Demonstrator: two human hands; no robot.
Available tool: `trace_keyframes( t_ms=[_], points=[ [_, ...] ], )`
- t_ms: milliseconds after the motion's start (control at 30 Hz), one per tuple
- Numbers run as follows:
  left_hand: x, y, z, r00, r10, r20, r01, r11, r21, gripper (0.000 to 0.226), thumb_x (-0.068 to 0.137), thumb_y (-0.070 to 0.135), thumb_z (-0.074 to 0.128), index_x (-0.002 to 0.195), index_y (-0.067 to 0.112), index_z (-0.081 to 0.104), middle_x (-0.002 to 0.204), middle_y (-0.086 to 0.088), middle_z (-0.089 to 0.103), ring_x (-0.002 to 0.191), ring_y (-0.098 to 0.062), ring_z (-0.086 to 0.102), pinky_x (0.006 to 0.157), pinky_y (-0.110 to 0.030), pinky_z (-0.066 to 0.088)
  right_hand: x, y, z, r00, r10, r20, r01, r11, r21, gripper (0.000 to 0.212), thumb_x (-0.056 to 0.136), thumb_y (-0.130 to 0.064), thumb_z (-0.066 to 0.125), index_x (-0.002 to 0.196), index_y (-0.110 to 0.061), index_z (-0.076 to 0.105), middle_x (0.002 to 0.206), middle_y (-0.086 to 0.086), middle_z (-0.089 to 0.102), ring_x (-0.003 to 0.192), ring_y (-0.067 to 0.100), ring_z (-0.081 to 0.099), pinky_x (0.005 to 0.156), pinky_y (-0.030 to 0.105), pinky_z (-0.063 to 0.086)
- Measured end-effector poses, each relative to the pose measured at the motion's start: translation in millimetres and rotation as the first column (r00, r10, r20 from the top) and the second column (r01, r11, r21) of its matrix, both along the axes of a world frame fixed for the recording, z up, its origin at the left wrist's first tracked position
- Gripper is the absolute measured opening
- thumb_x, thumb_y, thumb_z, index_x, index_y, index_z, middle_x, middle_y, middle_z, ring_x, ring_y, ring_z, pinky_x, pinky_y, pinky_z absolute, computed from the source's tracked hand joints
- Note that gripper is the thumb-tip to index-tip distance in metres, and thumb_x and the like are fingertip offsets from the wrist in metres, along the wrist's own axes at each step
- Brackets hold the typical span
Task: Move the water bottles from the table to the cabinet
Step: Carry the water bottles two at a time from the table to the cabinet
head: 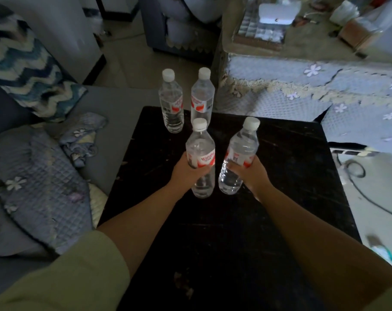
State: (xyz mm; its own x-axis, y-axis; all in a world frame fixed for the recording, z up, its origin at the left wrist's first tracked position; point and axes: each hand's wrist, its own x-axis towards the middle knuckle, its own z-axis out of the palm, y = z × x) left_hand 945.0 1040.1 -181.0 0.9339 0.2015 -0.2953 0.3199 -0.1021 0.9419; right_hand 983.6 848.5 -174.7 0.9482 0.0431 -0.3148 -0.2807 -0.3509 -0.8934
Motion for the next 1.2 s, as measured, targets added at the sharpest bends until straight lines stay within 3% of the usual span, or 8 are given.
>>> trace_keyframes(
  t_ms=[167, 333, 467, 700, 800, 933, 1067, 1200],
  points=[
    [-49, -33, 2, 0.998, -0.026, -0.053, 0.024, 0.999, -0.037, 0.063, 0.069, 0.025, 0.082, 0.125, 0.022, 0.053, 0.114, 0.001, 0.068, 0.104, -0.015, 0.066, 0.094, -0.042, 0.054, -62, -31, -7, 0.99, -0.136, -0.036, 0.138, 0.988, 0.072, 0.056, 0.074, -0.037, 0.08, 0.123, -0.024, 0.054, 0.107, -0.005, 0.069, 0.097, 0.014, 0.068, 0.086, 0.037, 0.055],
    [-71, -80, 25, 0.996, -0.088, -0.027, 0.089, 0.994, 0.068, 0.059, 0.073, 0.021, 0.081, 0.123, 0.027, 0.049, 0.114, 0.004, 0.065, 0.103, -0.014, 0.063, 0.09, -0.032, 0.052, -108, -69, -3, 0.923, -0.38, -0.066, 0.384, 0.922, 0.056, 0.054, 0.072, -0.035, 0.08, 0.117, -0.025, 0.052, 0.101, -0.004, 0.067, 0.092, 0.017, 0.067, 0.084, 0.041, 0.056],
    [-79, -141, 54, 0.973, -0.229, 0.038, 0.225, 0.969, 0.1, 0.053, 0.075, 0.022, 0.08, 0.118, 0.029, 0.048, 0.102, 0.014, 0.062, 0.093, -0.003, 0.06, 0.077, -0.019, 0.047, -133, -120, 15, 0.892, -0.453, 0.0, 0.453, 0.891, 0.025, 0.059, 0.068, -0.041, 0.08, 0.118, -0.023, 0.055, 0.101, -0.003, 0.068, 0.091, 0.016, 0.068, 0.079, 0.037, 0.057],
    [-125, -273, 72, 0.915, -0.392, 0.092, 0.386, 0.919, 0.081, 0.06, 0.07, 0.023, 0.082, 0.121, 0.026, 0.05, 0.109, 0.006, 0.066, 0.099, -0.013, 0.065, 0.088, -0.034, 0.054, -212, -239, 51, 0.805, -0.587, 0.089, 0.593, 0.799, -0.098, 0.069, 0.066, -0.043, 0.078, 0.126, -0.021, 0.052, 0.111, 0.005, 0.063, 0.097, 0.024, 0.063, 0.089, 0.045, 0.054],
    [-159, -332, 76, 0.874, -0.476, 0.096, 0.471, 0.879, 0.076, 0.06, 0.069, 0.026, 0.082, 0.121, 0.026, 0.051, 0.106, 0.008, 0.067, 0.096, -0.012, 0.066, 0.086, -0.034, 0.054, -259, -290, 62, 0.737, -0.665, 0.117, 0.675, 0.734, -0.076, 0.068, 0.062, -0.046, 0.078, 0.122, -0.022, 0.055, 0.11, 0.005, 0.065, 0.095, 0.022, 0.064, 0.089, 0.043, 0.055],
    [-207, -403, 80, 0.83, -0.549, 0.099, 0.547, 0.836, 0.051, 0.058, 0.068, 0.026, 0.081, 0.119, 0.023, 0.054, 0.107, 0.006, 0.068, 0.095, -0.012, 0.066, 0.081, -0.028, 0.053, -327, -348, 73, 0.647, -0.752, 0.124, 0.761, 0.647, -0.051, 0.062, 0.072, -0.032, 0.081, 0.124, -0.016, 0.052, 0.109, 0.001, 0.064, 0.095, 0.02, 0.062, 0.082, 0.033, 0.051],
    [-258, -478, 86, 0.738, -0.663, 0.123, 0.658, 0.748, 0.089, 0.057, 0.068, 0.032, 0.079, 0.119, 0.025, 0.055, 0.108, 0.008, 0.068, 0.097, -0.012, 0.065, 0.08, -0.025, 0.049, -400, -404, 75, 0.516, -0.846, 0.139, 0.856, 0.515, -0.041, 0.066, 0.064, -0.042, 0.081, 0.121, -0.021, 0.056, 0.11, 0.003, 0.066, 0.096, 0.021, 0.065, 0.087, 0.04, 0.055],
    [-306, -541, 87, 0.621, -0.775, 0.119, 0.764, 0.632, 0.132, 0.056, 0.065, 0.035, 0.079, 0.116, 0.027, 0.055, 0.107, 0.008, 0.068, 0.097, -0.016, 0.064, 0.085, -0.03, 0.051, -469, -444, 75, 0.344, -0.931, 0.121, 0.939, 0.342, -0.039, 0.058, 0.07, -0.035, 0.08, 0.12, -0.019, 0.056, 0.105, -0.001, 0.065, 0.092, 0.019, 0.063, 0.076, 0.03, 0.047]
  ],
)
